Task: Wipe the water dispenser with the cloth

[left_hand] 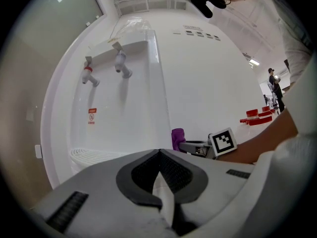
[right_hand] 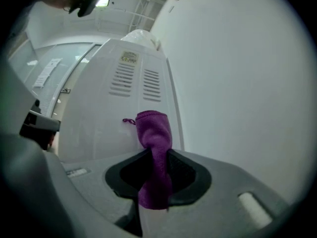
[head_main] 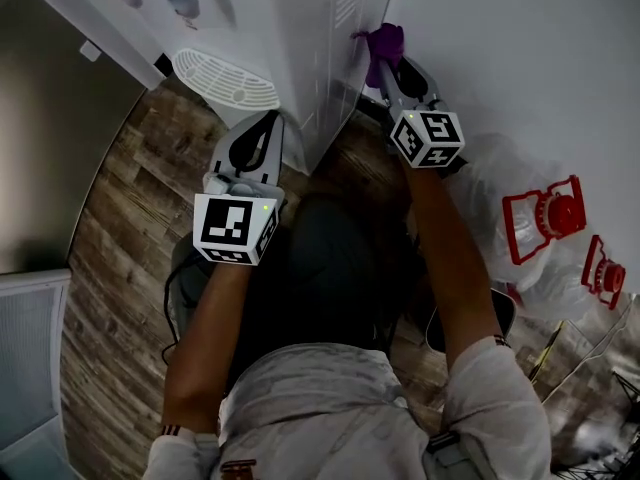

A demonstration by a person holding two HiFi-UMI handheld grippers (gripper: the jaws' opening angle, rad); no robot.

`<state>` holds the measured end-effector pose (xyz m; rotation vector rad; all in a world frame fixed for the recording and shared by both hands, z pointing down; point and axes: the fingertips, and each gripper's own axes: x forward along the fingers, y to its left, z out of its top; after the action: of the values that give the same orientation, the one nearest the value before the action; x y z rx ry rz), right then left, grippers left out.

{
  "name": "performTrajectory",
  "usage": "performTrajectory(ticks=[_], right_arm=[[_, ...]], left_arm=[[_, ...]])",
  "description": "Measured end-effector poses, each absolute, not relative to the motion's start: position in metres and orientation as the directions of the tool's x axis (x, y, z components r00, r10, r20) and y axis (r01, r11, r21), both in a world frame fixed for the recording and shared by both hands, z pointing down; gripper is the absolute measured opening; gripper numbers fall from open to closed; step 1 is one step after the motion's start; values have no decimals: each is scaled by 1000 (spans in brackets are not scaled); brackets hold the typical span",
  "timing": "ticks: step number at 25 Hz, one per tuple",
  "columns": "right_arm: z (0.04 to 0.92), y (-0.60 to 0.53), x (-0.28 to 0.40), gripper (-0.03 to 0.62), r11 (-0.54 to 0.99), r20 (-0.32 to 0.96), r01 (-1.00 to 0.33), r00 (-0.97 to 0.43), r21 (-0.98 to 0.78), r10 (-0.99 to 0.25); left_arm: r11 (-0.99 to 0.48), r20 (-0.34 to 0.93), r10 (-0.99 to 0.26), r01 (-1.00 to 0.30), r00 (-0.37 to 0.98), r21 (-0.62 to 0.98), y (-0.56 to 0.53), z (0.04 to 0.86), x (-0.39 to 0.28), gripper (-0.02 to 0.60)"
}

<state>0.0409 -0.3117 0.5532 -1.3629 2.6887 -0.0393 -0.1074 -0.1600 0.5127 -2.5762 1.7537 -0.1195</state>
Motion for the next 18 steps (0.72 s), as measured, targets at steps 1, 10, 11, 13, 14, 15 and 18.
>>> performTrajectory(ticks=[1, 10, 11, 13, 14, 15, 18], right_arm=[[551, -300, 36, 87, 615, -111, -784, -607, -78, -787], [564, -196, -16, 93, 789, -155, -611, -774, -67, -613], [567, -188, -21, 94, 799, -152, -598, -786, -62, -600], [574, -176, -31, 94, 815, -147, -576, -802, -61, -578], [577, -172, -35, 94, 821, -146, -568, -808, -63, -570], [580, -170, -39, 94, 825, -146, -561, -813, -65, -564], [587, -165, -47, 94, 830, -151, -552, -817, -75, -557]], left_arm=[[-364, 47, -931, -929, 362, -63, -161, 513, -107, -2], [-282, 13, -959, -957, 282, -64, -165, 518, -124, -2], [-276, 8, -961, -959, 277, -62, -166, 518, -124, -2], [-272, 0, -962, -960, 272, -61, -166, 519, -123, -2], [-273, -2, -962, -960, 273, -61, -165, 520, -122, -2], [-274, -1, -961, -960, 275, -60, -165, 521, -121, -2], [-279, 4, -960, -958, 279, -58, -165, 526, -118, -2]])
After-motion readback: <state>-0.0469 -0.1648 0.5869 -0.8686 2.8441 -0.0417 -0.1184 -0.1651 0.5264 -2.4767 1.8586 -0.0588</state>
